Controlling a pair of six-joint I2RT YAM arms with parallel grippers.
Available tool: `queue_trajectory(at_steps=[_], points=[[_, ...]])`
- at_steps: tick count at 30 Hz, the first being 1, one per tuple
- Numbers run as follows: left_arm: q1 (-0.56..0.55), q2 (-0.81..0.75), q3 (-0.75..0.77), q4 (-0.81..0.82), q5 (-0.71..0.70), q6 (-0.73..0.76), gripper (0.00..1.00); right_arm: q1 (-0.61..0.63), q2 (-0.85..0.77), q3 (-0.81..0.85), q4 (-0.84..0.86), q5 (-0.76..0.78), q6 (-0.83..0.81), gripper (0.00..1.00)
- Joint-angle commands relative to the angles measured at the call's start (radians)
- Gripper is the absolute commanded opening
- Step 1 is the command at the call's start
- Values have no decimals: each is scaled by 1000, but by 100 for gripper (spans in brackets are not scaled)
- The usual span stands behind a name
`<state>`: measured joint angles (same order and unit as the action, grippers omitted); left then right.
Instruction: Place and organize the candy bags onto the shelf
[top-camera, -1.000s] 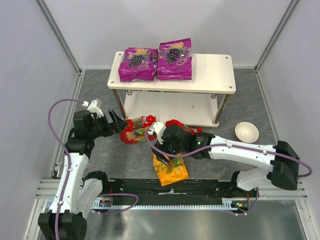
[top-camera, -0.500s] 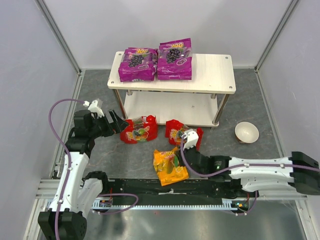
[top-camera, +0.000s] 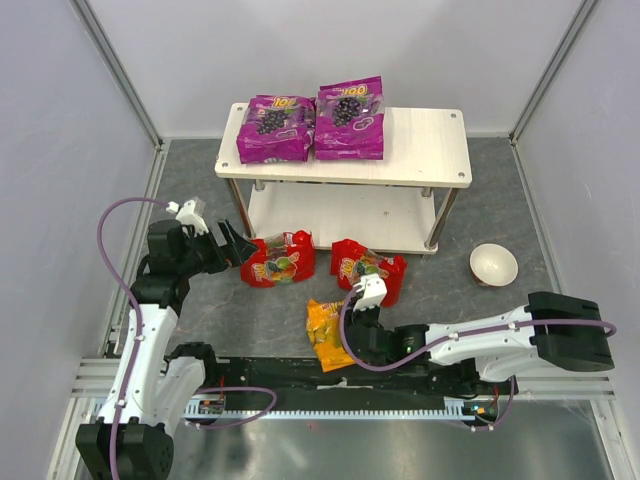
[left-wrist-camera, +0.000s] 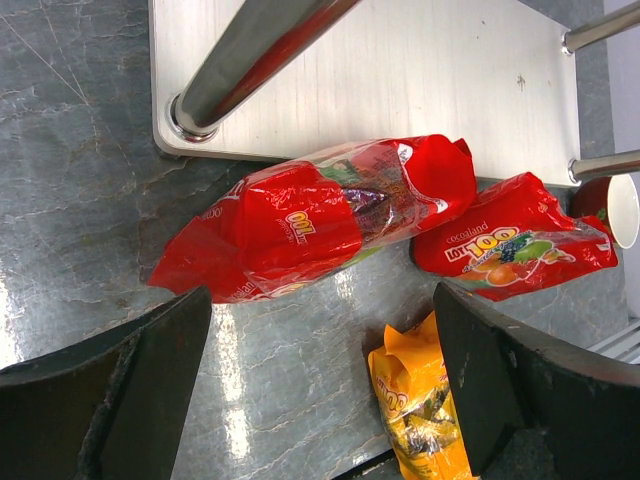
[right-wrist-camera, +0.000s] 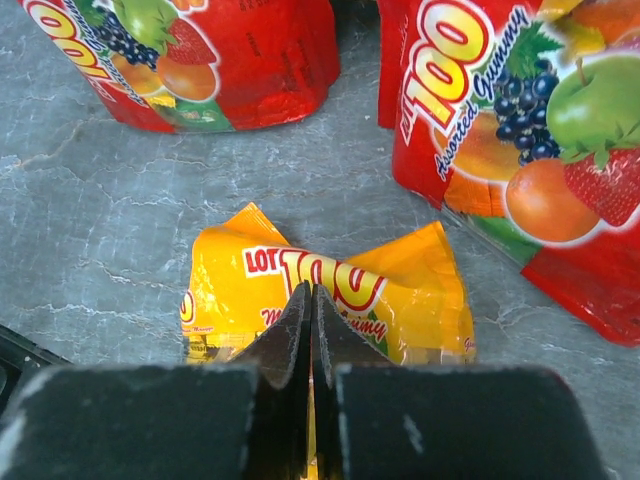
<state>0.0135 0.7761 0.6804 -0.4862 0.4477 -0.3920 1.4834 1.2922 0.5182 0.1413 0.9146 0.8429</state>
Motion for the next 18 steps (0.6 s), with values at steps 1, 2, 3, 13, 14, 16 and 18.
queue_trajectory(at_steps=[1,2,3,13,14,16,18], points=[[-1,-5,-2,35,20,-2,99,6,21,-10,-8,6,91,0],[-1,-1,-1,37,20,-2,99,6,21,-10,-26,-5,97,0],[-1,-3,-2,37,20,-2,99,6,22,-9,-34,-11,107,0],[-3,-12,-1,35,23,-2,99,5,96,22,-124,-103,182,0],[-3,-11,-1,35,23,-2,99,6,104,22,-124,-109,189,0],[-1,-11,-1,37,22,-2,99,6,96,34,-128,-114,177,1],[-1,-9,-2,38,23,-2,99,6,72,52,-169,-99,147,2]])
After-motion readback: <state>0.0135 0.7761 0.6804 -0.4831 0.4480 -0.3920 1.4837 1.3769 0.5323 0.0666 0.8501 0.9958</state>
